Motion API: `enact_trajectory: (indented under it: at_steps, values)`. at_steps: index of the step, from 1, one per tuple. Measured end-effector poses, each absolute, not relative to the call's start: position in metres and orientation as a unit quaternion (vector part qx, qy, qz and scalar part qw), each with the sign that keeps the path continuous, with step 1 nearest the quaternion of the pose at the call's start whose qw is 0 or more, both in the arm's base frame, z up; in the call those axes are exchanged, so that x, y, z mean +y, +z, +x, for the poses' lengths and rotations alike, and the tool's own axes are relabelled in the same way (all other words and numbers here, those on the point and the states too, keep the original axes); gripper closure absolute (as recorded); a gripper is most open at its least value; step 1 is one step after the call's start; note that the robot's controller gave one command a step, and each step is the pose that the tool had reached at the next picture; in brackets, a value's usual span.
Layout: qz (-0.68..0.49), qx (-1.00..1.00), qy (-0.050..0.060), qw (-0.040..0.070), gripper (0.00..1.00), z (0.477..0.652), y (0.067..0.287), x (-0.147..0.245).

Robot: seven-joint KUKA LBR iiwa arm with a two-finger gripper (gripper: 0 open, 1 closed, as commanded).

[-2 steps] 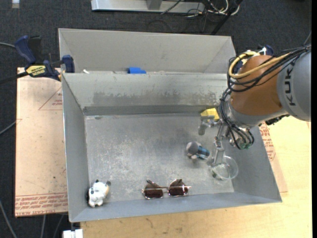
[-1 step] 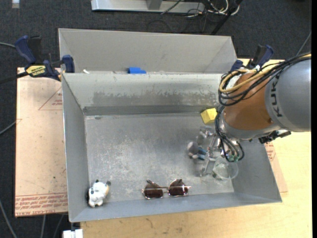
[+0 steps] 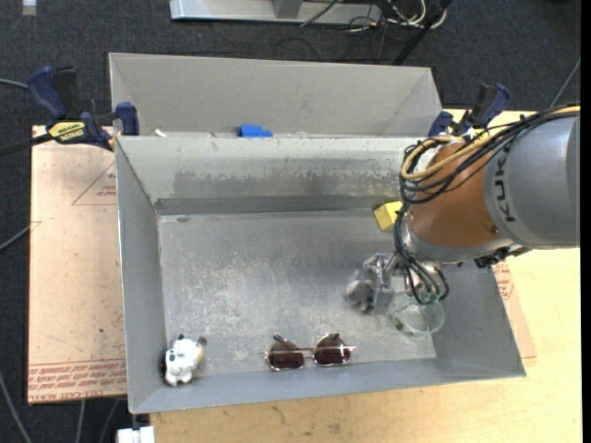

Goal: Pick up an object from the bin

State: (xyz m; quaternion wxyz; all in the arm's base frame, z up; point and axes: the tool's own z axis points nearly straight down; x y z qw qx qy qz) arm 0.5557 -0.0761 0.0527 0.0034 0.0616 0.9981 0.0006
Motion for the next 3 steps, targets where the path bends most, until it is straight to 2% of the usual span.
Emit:
enact_trajectory:
  at_steps: [2,3]
  values:
    - [0.058,0.998,0.000,0.004,1.00,0.556,0.058,-0.076]
    - [0.059,0.998,0.000,0.001,1.00,0.554,0.067,-0.076]
